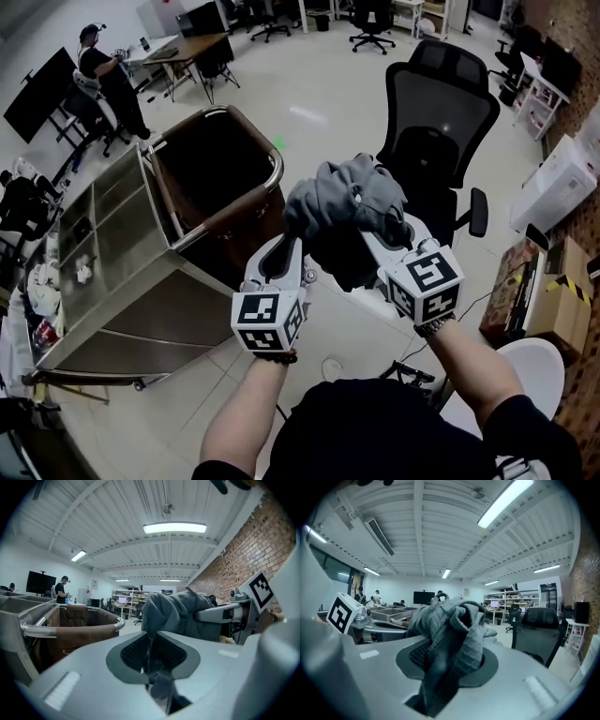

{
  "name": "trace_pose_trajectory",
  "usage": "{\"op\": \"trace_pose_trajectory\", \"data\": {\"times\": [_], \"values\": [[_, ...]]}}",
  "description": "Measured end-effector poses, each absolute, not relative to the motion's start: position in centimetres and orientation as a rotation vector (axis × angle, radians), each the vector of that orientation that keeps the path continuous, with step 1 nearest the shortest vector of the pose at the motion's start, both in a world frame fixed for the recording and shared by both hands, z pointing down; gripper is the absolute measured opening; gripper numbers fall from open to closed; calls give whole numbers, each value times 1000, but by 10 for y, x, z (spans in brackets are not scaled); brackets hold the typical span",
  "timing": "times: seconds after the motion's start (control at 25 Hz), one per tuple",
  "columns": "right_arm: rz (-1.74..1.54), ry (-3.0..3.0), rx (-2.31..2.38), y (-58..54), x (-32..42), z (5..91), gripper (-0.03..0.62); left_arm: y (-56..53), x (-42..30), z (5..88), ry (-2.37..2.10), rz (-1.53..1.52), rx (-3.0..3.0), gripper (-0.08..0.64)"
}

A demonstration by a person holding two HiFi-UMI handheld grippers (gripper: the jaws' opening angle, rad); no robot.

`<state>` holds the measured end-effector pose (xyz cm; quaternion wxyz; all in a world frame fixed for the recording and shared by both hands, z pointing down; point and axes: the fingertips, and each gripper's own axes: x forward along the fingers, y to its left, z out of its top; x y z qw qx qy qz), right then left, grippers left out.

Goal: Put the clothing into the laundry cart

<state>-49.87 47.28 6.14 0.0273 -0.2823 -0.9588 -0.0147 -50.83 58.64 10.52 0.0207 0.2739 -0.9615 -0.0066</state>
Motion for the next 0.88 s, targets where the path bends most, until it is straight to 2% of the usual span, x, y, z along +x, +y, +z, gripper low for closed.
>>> {"op": "trace_pose_trajectory", "data": {"times": [0.88], "values": [[-109,-2989,-1164,588,-503,-32,124,687,-490,40,-3117,-8,663,55]]}}
